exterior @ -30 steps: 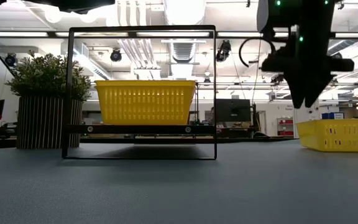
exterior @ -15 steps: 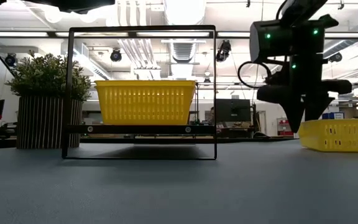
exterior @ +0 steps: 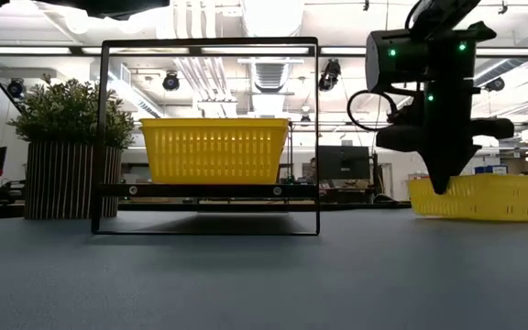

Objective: Stack baskets on shelf by color
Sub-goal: Stack the yellow bin on the yellow bin on the shelf

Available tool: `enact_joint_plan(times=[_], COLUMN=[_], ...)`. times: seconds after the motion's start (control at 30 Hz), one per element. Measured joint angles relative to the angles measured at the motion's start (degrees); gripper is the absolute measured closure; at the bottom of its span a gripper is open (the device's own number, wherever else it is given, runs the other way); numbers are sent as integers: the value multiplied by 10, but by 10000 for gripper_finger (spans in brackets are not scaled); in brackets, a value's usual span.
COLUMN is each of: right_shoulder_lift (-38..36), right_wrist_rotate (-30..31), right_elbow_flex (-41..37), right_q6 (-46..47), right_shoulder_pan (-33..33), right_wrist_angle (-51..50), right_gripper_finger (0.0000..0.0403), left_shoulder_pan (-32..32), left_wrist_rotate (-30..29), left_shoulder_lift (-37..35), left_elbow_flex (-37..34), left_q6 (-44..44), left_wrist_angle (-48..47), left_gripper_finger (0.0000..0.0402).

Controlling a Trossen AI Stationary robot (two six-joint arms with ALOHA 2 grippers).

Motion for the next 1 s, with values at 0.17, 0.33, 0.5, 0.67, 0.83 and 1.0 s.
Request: enact_joint_plan(times=[0.17,0.33,0.5,0.67,0.83,1.0], right_shoulder_lift=[-4,3,4,9,48,113], right_wrist_rotate=[-1,9,35,68,90,90], right_elbow_flex=[46,136,240,328,406,492], right_q6=[-55,-134,-206,-277,-388,-485], right_shoulder_pan=[2,17,47,91,138,160], right_wrist_angle=[-24,-77,-107,-74,-52,-57], right_gripper_finger=[393,394,394,394,394,394], left_shoulder_pan=[0,0,0,0,0,0], left_wrist_rotate=[0,0,0,0,0,0], left_shoulder_lift=[0,1,0,0,0,0], left_elbow_flex=[0,0,0,0,0,0], left_q6=[0,0,0,0,0,4], left_wrist_angle=[0,-1,-1,0,0,0], left_gripper_finger=[400,400,400,400,400,400])
